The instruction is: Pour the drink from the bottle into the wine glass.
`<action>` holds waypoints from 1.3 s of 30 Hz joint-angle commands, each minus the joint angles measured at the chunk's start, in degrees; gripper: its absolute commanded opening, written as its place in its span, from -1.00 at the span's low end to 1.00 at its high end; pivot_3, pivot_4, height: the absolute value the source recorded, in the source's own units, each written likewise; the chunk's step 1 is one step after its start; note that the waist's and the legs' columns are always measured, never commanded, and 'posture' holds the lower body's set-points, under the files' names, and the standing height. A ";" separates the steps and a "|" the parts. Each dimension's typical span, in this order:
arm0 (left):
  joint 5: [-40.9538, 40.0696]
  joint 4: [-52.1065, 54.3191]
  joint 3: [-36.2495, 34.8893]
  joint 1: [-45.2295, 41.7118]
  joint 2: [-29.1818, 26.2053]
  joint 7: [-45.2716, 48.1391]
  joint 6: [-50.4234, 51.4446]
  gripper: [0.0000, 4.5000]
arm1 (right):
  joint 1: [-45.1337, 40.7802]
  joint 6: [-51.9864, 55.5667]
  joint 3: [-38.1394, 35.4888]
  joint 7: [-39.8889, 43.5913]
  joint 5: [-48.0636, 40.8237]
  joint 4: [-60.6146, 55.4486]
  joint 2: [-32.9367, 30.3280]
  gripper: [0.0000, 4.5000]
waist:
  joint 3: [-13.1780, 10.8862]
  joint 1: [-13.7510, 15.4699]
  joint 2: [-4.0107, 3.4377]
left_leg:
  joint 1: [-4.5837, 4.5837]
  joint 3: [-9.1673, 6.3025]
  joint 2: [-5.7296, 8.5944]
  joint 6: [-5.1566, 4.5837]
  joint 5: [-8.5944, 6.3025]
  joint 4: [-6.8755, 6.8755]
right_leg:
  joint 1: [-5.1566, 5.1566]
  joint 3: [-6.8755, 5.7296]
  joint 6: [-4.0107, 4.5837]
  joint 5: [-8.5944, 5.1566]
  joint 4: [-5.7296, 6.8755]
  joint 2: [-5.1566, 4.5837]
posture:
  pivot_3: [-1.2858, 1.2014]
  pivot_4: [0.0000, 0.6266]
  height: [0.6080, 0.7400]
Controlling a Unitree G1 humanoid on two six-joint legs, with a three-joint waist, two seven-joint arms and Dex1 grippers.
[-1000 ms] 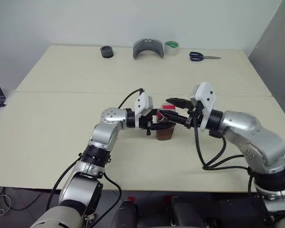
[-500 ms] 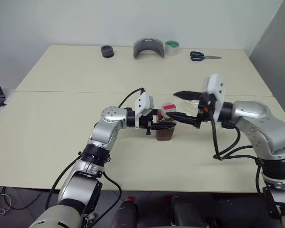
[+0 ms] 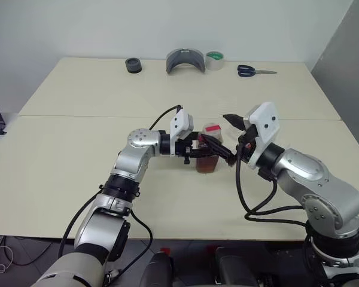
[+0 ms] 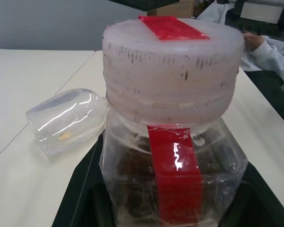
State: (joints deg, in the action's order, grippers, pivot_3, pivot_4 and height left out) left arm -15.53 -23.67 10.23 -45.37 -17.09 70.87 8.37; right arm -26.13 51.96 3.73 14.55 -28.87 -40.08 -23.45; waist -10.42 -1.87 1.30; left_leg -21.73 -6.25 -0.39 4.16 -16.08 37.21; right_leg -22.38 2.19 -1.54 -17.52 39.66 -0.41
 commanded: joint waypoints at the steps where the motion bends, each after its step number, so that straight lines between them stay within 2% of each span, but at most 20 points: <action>1: -0.95 0.23 -1.28 -2.21 0.42 0.61 -1.63 -0.17 | -0.28 -1.84 0.70 -1.20 1.97 -0.27 1.17 0.87 | 0.00 -0.01 0.00 | 0.00 0.00 0.00 0.00 0.00 -0.02 | 0.00 -0.01 0.00 0.00 -0.02 0.00 | 0.03 -0.52 1.00; 17: -0.77 0.88 -1.02 -1.30 0.40 0.26 -2.38 -0.17 | -1.16 -2.55 3.05 -2.27 4.74 1.83 6.08 0.87 | 0.00 -0.03 0.00 | -0.01 -0.01 0.00 -0.01 -0.01 -0.01 | -0.02 0.00 0.01 0.00 -0.02 0.00 | 0.03 -0.52 1.00; 20: -0.74 1.18 -0.89 -1.10 0.41 0.27 -2.32 -0.17 | -1.13 -2.70 2.94 -2.28 5.29 2.15 6.52 0.60 | 0.00 -0.03 0.00 | -0.01 -0.01 0.00 -0.01 -0.01 -0.02 | -0.02 -0.01 0.01 0.00 -0.02 0.00 | 0.03 -0.52 1.00; 25: -0.68 1.32 -0.81 -1.05 0.41 0.25 -2.43 -0.17 | -0.70 -2.41 3.62 -1.39 5.61 2.51 6.35 -0.16 | 0.00 -0.05 0.00 | -0.01 -0.01 -0.01 -0.01 -0.01 -0.02 | -0.02 -0.01 0.01 0.00 -0.01 0.00 | 0.03 -0.52 1.00; 29: -0.64 1.41 -0.82 -1.07 0.41 0.19 -2.55 -0.17 | -0.36 -2.07 4.23 -0.04 5.28 2.97 5.84 -0.18 | 0.00 -0.04 0.00 | -0.01 0.00 0.00 -0.01 -0.01 -0.02 | -0.02 -0.01 0.01 0.00 -0.01 0.00 | 0.03 -0.52 1.00; 32: -0.57 1.70 -0.69 -1.18 0.26 0.54 -2.71 -0.17 | -1.61 -6.27 4.80 7.97 4.54 5.71 1.76 -0.18 | 0.00 -0.04 0.00 | -0.01 -0.01 0.00 -0.02 -0.01 -0.02 | -0.02 -0.01 0.01 0.00 -0.01 0.00 | 0.03 -0.52 1.00; 35: -0.52 1.87 -0.50 -1.30 -0.04 1.23 -2.93 -0.18 | -4.44 -13.56 4.14 20.33 3.56 11.54 -4.36 -0.18 | 0.00 -0.04 0.00 | -0.01 0.02 0.05 -0.03 -0.01 0.04 | -0.02 -0.01 0.00 0.01 -0.01 -0.01 | 0.03 -0.52 1.00; 39: 0.09 1.73 -0.02 -1.21 -0.52 2.02 -4.06 -0.18 | -12.88 -20.86 5.63 40.15 2.77 25.08 -12.78 -0.18 | -0.03 -0.14 -0.04 | 0.02 0.03 0.06 -0.05 -0.02 0.06 | 0.00 -0.03 0.01 0.01 0.01 0.01 | 0.03 -0.52 1.00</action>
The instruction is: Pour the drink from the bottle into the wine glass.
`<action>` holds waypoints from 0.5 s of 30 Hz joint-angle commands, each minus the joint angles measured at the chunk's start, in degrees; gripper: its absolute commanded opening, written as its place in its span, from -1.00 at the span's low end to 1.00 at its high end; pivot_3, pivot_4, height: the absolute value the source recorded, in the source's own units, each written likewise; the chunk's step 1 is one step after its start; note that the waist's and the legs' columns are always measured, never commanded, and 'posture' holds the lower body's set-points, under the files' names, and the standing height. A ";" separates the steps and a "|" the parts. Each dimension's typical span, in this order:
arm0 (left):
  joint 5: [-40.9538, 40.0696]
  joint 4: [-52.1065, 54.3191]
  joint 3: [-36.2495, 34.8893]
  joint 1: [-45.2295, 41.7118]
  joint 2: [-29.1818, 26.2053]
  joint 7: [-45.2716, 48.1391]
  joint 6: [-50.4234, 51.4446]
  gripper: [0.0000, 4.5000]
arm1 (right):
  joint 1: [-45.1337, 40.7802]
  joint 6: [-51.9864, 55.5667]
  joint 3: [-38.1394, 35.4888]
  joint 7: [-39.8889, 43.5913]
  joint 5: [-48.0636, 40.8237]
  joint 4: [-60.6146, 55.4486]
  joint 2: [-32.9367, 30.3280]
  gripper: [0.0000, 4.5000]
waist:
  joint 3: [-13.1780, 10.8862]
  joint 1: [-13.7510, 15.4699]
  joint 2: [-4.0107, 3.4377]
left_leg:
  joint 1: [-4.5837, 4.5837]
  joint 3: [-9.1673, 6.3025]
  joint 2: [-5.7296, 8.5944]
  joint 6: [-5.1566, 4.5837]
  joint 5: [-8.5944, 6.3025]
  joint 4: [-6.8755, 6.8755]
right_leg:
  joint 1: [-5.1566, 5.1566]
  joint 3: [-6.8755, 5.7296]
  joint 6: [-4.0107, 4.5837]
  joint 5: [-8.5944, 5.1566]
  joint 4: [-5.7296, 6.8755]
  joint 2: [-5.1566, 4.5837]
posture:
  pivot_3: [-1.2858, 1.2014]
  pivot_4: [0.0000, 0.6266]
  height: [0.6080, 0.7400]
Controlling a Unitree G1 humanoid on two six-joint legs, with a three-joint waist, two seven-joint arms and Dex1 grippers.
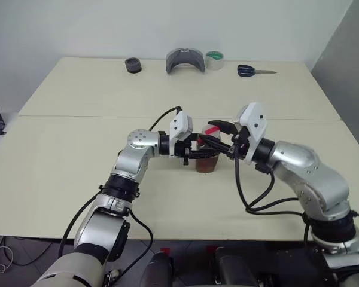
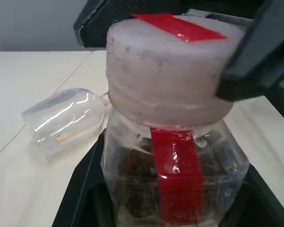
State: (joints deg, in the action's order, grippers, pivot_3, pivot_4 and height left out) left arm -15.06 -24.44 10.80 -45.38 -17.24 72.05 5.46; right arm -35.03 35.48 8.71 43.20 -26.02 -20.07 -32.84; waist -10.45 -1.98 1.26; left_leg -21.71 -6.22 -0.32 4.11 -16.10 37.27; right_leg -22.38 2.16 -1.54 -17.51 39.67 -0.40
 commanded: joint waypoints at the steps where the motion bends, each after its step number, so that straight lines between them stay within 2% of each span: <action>1: -0.30 2.54 -0.58 -1.05 -0.42 0.74 -1.43 -0.18 | -5.25 -4.76 1.16 13.54 -0.16 6.64 -3.96 -0.18 | 0.00 -0.05 0.00 | 0.00 -0.02 -0.02 0.00 0.00 -0.01 | 0.01 -0.02 0.00 0.00 -0.01 0.01 | 0.03 -0.52 1.00; 5: -0.34 3.25 -0.96 -0.38 -0.50 -0.05 -1.48 -0.18 | -6.05 -5.12 -0.01 12.98 0.26 8.36 -3.11 -0.18 | 0.00 -0.05 0.00 | -0.03 -0.03 -0.10 0.01 0.00 -0.05 | -0.01 -0.02 0.03 0.00 -0.04 0.04 | 0.03 -0.52 1.00; 11: -0.56 4.51 -1.27 0.45 -0.90 -1.06 -0.63 -0.19 | -0.76 0.20 -7.81 4.15 -2.71 -0.65 -2.74 0.74 | 0.00 0.16 0.00 | -0.12 -0.03 -0.15 0.03 0.02 -0.01 | -0.02 0.01 0.03 0.01 -0.07 -0.23 | 0.03 -0.52 1.00; 14: -0.30 4.07 -1.32 0.35 -0.99 -1.64 -1.03 -0.19 | 3.70 7.07 -12.36 -5.04 -5.35 -9.95 -0.63 0.75 | 0.00 0.20 0.00 | -0.17 -0.04 -0.11 0.04 0.02 0.03 | -0.02 0.00 0.02 0.01 -0.08 -0.34 | 0.03 -0.52 1.00; 15: -0.26 3.60 -1.45 0.10 -0.86 -2.02 -1.15 -0.19 | 6.28 8.90 -12.98 -10.04 -5.38 -13.92 2.07 0.75 | 0.00 0.22 0.01 | -0.18 -0.05 -0.10 0.05 0.02 0.05 | -0.02 0.00 0.02 0.01 -0.07 -0.35 | 0.03 -0.52 1.00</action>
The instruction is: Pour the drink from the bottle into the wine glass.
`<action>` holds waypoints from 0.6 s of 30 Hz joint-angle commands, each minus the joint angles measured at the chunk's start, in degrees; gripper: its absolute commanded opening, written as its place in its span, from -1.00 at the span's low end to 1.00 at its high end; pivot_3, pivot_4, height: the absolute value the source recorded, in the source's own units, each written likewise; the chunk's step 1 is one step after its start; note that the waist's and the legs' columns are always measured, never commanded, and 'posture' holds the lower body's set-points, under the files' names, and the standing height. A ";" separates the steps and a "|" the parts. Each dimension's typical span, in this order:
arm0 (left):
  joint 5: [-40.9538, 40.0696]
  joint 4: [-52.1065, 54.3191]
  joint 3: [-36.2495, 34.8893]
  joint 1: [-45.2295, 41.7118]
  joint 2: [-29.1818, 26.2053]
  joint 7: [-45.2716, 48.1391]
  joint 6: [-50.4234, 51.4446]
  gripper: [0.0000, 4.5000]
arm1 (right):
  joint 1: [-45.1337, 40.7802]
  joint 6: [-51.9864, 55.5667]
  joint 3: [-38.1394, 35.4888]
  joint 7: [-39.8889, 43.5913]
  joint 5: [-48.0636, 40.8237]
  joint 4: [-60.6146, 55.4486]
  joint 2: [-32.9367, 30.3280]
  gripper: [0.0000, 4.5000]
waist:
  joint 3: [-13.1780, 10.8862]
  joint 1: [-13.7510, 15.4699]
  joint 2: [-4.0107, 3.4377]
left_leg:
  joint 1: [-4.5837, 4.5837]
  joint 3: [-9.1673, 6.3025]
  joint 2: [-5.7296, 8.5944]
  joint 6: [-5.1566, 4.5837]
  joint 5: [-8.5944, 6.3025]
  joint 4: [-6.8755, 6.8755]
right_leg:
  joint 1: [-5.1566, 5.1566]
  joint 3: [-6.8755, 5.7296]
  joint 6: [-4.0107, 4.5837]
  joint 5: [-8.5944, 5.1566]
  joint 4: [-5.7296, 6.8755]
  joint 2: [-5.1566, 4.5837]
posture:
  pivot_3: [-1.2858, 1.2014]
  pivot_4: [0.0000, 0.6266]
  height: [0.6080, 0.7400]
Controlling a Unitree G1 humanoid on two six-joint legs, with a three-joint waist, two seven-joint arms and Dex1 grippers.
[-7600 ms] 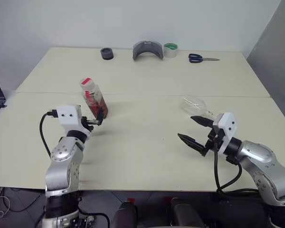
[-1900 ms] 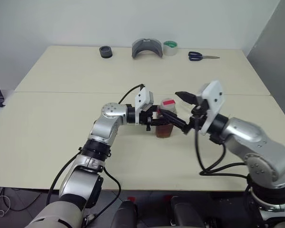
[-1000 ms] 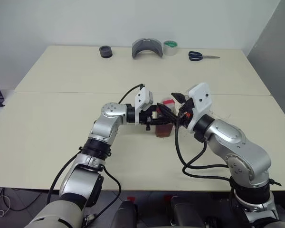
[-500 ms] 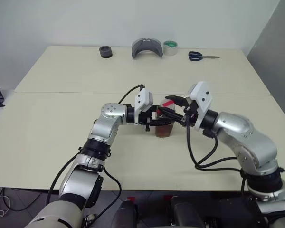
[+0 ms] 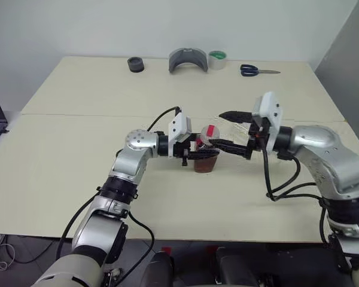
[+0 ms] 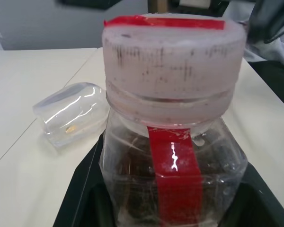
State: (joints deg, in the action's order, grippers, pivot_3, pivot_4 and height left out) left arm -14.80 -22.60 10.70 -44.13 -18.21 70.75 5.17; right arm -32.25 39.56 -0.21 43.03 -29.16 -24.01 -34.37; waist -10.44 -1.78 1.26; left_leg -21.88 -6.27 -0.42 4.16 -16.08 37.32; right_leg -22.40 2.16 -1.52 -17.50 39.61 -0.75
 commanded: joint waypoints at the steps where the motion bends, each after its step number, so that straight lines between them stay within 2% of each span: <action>1: -0.59 1.34 -1.50 -1.45 0.26 -1.02 -0.77 -0.19 | 5.83 5.72 -3.40 -14.34 -1.43 -13.93 6.26 0.75 | 0.01 0.03 0.01 | 0.00 -0.01 -0.01 0.00 0.00 -0.01 | 0.00 0.00 0.00 0.00 0.00 0.00 | 0.03 -0.52 1.00; 4: -0.77 0.67 -1.66 -1.94 0.43 -1.17 -0.61 -0.19 | 8.51 7.67 -0.21 -22.97 1.50 -19.50 11.98 0.75 | 0.00 -0.17 -0.01 | 0.02 -0.07 -0.01 0.00 0.00 -0.06 | -0.03 0.01 0.00 0.00 0.08 0.06 | 0.03 -0.52 1.00; 9: -0.84 -0.23 -1.61 -2.70 0.64 -0.92 -0.74 -0.19 | 9.88 8.00 5.06 -29.70 5.87 -19.34 16.73 0.75 | -0.01 -0.23 -0.02 | 0.02 -0.02 0.14 -0.03 -0.01 0.36 | -0.10 0.04 -0.03 0.00 0.39 0.29 | 0.03 -0.52 1.00; 18: -0.74 -1.90 -1.50 -3.90 0.93 -0.11 -1.30 -0.19 | 9.63 4.44 8.25 -30.01 9.87 -15.28 18.26 0.75 | -0.02 -0.23 -0.03 | 0.03 -0.03 -0.03 -0.05 -0.02 0.55 | -0.03 0.06 -0.03 0.09 0.41 0.54 | 0.03 -0.52 1.00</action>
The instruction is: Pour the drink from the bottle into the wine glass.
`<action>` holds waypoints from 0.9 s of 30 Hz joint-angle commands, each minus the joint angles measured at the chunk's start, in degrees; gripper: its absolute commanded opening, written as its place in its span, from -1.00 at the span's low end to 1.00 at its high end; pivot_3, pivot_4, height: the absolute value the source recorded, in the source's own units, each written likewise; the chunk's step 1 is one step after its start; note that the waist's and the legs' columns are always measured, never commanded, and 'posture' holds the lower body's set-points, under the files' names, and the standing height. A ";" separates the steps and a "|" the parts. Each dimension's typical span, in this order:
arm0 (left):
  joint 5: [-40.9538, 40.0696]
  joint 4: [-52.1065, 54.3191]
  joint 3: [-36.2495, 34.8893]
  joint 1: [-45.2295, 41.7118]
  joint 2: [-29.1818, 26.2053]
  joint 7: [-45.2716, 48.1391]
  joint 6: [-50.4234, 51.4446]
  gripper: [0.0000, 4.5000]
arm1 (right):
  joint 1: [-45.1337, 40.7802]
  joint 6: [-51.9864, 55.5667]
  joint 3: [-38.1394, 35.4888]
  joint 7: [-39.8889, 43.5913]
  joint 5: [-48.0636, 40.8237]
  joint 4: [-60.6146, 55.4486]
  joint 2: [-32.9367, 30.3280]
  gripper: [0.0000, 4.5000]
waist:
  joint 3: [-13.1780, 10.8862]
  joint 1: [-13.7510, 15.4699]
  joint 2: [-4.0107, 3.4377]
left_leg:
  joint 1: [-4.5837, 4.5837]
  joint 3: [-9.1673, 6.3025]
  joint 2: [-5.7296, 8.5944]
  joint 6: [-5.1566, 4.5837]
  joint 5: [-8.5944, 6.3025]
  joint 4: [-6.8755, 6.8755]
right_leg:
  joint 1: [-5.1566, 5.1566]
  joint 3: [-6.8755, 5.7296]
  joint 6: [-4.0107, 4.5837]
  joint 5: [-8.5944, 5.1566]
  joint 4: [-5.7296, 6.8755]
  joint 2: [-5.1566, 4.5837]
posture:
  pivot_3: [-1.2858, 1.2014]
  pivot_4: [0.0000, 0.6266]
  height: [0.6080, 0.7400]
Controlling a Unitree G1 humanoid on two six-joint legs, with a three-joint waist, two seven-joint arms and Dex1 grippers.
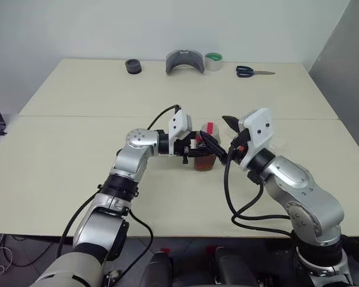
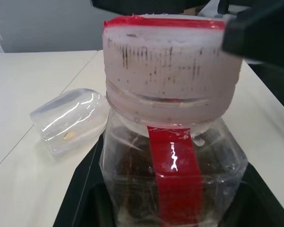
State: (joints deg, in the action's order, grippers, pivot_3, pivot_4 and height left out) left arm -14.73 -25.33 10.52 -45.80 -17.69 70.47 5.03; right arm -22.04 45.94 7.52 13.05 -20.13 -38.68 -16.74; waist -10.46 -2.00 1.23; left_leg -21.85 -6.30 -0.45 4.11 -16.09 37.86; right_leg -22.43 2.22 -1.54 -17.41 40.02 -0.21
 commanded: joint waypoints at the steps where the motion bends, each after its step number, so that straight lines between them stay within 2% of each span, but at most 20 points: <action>1: -0.82 0.71 -1.35 -2.35 0.46 0.22 -1.15 -0.19 | -0.68 -2.20 0.80 -0.13 1.18 -0.25 0.90 0.75 | 0.00 -0.01 0.00 | -0.01 0.00 0.00 0.00 0.00 0.00 | 0.00 0.00 0.00 0.00 0.00 0.00 | 0.03 -0.52 1.00; 5: -0.85 0.32 -1.44 -2.54 0.54 0.34 -1.22 -0.19 | -0.94 -2.33 1.04 -0.86 1.94 0.59 2.44 0.75 | 0.00 0.00 0.00 | -0.02 0.00 0.00 0.00 0.00 -0.01 | 0.00 0.01 0.01 0.00 -0.02 0.00 | 0.03 -0.52 1.00; 8: -0.84 -0.09 -1.48 -2.73 0.52 0.42 -1.35 -0.19 | -1.21 -2.36 1.01 -1.07 2.18 1.08 3.29 0.49 | 0.00 0.00 0.00 | -0.02 0.00 0.00 0.00 0.00 -0.01 | 0.00 0.01 0.01 0.00 -0.02 -0.01 | 0.03 -0.52 1.00; 12: -0.78 -0.61 -1.51 -2.90 0.48 0.50 -1.59 -0.19 | -1.45 -2.84 1.17 -0.67 2.57 1.49 3.92 -0.14 | 0.00 -0.01 0.00 | -0.02 -0.02 -0.01 0.00 0.00 -0.01 | 0.00 -0.01 0.01 0.00 -0.01 0.00 | 0.03 -0.52 1.00; 13: -0.77 -0.71 -1.51 -2.91 0.44 0.56 -1.63 -0.19 | -1.46 -2.85 1.24 -0.48 2.46 1.47 4.03 -0.18 | 0.00 0.00 0.00 | -0.02 -0.02 0.00 0.00 0.00 -0.01 | 0.00 -0.01 0.01 0.00 -0.01 0.00 | 0.03 -0.52 1.00; 17: -0.86 -0.81 -1.56 -2.98 0.30 0.89 -1.50 -0.19 | -1.48 -3.22 1.69 2.01 1.37 1.43 3.16 -0.18 | 0.00 -0.01 0.00 | -0.02 -0.01 0.00 -0.01 0.00 0.00 | 0.00 0.00 0.01 0.00 -0.02 0.00 | 0.03 -0.52 1.00; 19: -1.13 -0.78 -1.62 -3.22 0.17 1.40 -1.04 -0.19 | -1.89 -4.51 1.79 7.25 -0.37 2.29 0.71 -0.18 | -0.01 -0.01 -0.01 | -0.02 0.00 0.00 -0.01 -0.01 -0.01 | 0.00 0.00 0.01 0.00 -0.02 0.00 | 0.03 -0.52 1.00; 24: -1.85 -0.40 -1.61 -3.87 -0.92 4.71 0.42 -0.19 | -6.76 -8.21 -0.26 26.92 -6.84 10.85 -9.50 -0.18 | -0.05 -0.01 -0.05 | 0.00 0.05 0.03 -0.02 -0.01 0.02 | 0.03 0.00 -0.01 0.02 -0.04 -0.01 | 0.03 -0.52 1.00; 27: -1.46 -0.99 -1.89 -4.47 -1.16 5.43 -0.11 -0.19 | -10.49 -6.43 -1.24 32.42 -10.15 15.95 -12.03 -0.18 | -0.08 -0.10 -0.10 | 0.04 0.04 -0.01 -0.06 -0.03 0.01 | 0.04 -0.01 0.02 0.03 -0.04 0.04 | 0.03 -0.52 1.00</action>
State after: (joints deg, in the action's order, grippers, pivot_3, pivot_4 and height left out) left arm -15.20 -27.37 10.45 -47.25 -18.12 76.15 4.94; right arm -31.57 39.30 5.85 41.03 -27.49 -22.55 -28.53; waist -10.54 -2.10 1.13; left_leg -21.82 -6.30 -0.48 4.04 -16.13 37.86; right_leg -22.38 2.18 -1.50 -17.37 39.98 -0.16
